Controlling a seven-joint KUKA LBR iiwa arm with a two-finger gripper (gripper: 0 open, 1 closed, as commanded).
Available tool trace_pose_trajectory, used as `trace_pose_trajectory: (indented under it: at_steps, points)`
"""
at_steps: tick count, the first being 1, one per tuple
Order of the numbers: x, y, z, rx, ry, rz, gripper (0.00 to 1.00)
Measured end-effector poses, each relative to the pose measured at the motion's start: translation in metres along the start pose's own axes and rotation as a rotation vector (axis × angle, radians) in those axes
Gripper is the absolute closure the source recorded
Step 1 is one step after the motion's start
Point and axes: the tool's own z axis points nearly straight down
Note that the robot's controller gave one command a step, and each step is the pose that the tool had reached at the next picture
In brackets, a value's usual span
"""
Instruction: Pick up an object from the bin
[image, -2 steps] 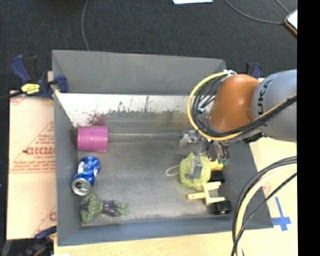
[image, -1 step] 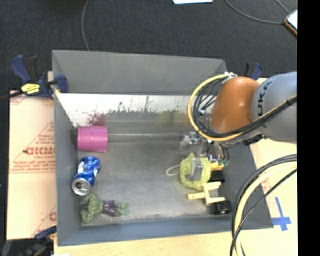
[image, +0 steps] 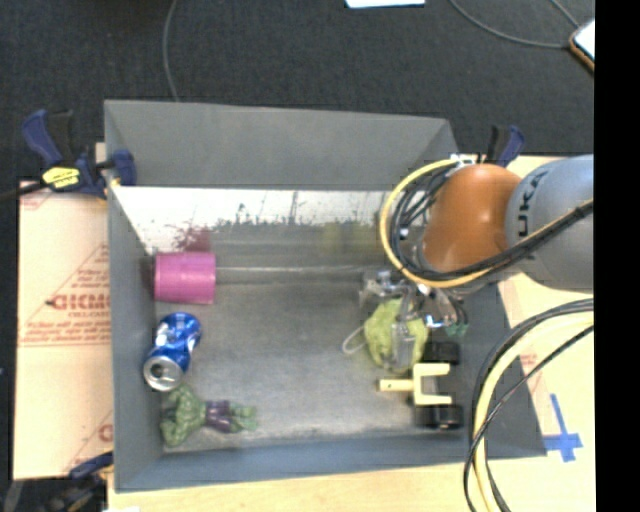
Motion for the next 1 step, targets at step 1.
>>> trace_pose_trajectory:
  at_steps: [1]
  points:
    - [0.0196, -0.0161, 0.0003, 0.001, -0.005, -0.227, 1.0]
